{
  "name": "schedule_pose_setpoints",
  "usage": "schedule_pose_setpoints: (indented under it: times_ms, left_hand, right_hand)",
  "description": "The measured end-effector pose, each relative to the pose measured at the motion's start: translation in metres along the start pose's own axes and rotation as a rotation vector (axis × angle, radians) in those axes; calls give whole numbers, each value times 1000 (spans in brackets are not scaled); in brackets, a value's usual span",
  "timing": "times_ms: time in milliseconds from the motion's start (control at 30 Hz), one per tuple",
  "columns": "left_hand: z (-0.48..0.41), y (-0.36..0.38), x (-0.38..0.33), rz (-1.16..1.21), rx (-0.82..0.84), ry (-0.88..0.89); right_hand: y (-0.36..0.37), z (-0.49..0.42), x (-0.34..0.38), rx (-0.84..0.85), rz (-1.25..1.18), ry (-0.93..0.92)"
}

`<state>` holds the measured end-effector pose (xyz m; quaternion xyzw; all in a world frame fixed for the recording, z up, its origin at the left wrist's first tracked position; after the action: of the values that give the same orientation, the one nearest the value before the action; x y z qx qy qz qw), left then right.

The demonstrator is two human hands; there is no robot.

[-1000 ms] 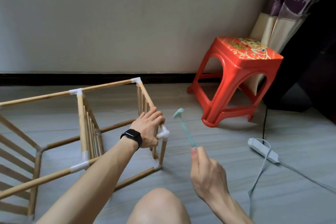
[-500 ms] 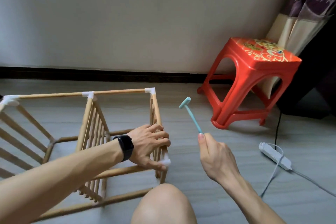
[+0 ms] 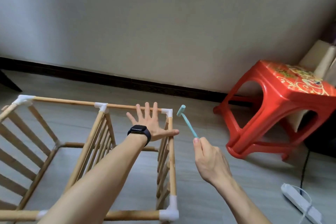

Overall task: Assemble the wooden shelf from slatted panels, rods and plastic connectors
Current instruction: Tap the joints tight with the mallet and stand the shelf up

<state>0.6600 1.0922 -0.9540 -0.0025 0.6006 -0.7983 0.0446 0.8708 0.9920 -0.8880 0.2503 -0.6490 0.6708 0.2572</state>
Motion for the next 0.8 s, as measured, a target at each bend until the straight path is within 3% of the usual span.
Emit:
schedule_pose_setpoints:
  times_ms: [267, 433, 467, 567, 600, 700, 800]
  left_hand:
    - [-12, 4, -9, 115, -171, -48]
    - [-17, 4, -9, 157, -214, -37]
    - [-17, 5, -9, 165, -216, -37]
    - [-16, 6, -9, 167, -220, -30]
    - [-16, 6, -9, 164, -216, -26]
    - [-17, 5, -8, 168, -226, -31]
    - [-15, 5, -9, 167, -220, -20]
  right_hand:
    - [9, -52, 15, 67, 82, -93]
    - [-37, -45, 52, -355, -243, -406]
    - [-28, -50, 50, -321, -226, -368]
    - [24, -67, 14, 18, 91, -14]
    - [27, -69, 10, 24, 123, 12]
    - [9, -67, 25, -167, -40, -122]
    - [27, -67, 12, -15, 95, 5]
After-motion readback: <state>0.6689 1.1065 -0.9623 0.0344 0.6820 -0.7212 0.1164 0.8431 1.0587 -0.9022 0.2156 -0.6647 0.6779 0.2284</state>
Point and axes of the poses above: each hand's wrist, its own z-axis away from the middle knuckle, its own y-axis out of the palm, x = y × z, the point moved 10 cm from there along -z, towards the middle knuckle, and after that the axes turned 12 degrees about -z, right-handed, at the moved point
